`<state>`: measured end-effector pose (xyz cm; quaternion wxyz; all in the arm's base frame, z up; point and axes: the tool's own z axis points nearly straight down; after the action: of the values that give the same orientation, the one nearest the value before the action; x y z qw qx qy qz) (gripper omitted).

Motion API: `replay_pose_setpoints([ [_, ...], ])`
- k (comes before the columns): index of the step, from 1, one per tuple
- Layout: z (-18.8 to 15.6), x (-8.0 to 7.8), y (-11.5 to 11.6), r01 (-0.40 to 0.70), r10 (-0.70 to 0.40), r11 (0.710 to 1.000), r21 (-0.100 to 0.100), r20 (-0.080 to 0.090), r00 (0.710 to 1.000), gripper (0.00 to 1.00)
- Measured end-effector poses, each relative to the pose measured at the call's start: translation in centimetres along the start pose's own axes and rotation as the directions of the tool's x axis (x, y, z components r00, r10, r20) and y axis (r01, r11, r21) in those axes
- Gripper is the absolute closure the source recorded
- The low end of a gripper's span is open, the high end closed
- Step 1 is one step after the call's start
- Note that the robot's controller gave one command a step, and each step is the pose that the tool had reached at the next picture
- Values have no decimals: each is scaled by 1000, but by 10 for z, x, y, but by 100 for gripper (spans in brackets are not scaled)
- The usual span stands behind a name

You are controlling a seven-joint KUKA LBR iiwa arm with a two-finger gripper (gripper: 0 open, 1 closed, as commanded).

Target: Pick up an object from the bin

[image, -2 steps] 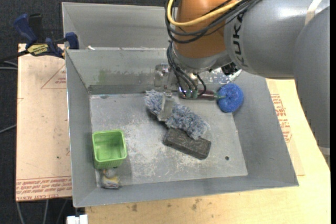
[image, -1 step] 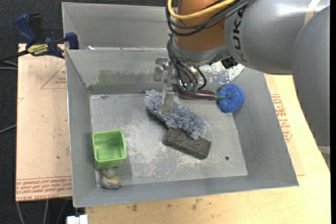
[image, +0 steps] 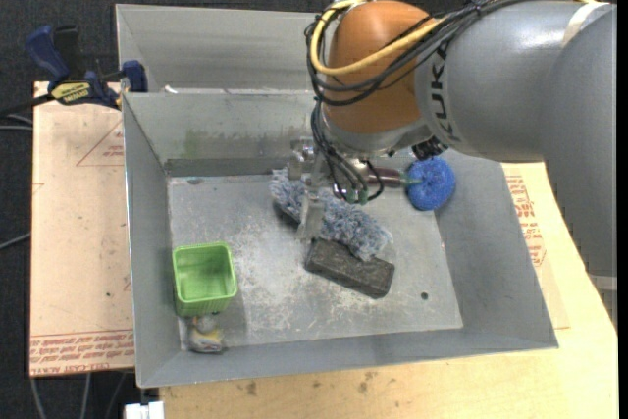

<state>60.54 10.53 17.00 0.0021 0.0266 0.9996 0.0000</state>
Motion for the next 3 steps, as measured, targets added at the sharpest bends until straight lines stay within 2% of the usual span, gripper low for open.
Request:
replay_pose_setpoints([
  [1, 8, -5, -36, -39, 39, 999, -4, -4, 999, 0],
  [2, 47, -18, -61, -121, 121, 993, 1, 6, 993, 0],
  [3, 82, -8, -73, -121, 121, 993, -4, -3, 993, 100],
])
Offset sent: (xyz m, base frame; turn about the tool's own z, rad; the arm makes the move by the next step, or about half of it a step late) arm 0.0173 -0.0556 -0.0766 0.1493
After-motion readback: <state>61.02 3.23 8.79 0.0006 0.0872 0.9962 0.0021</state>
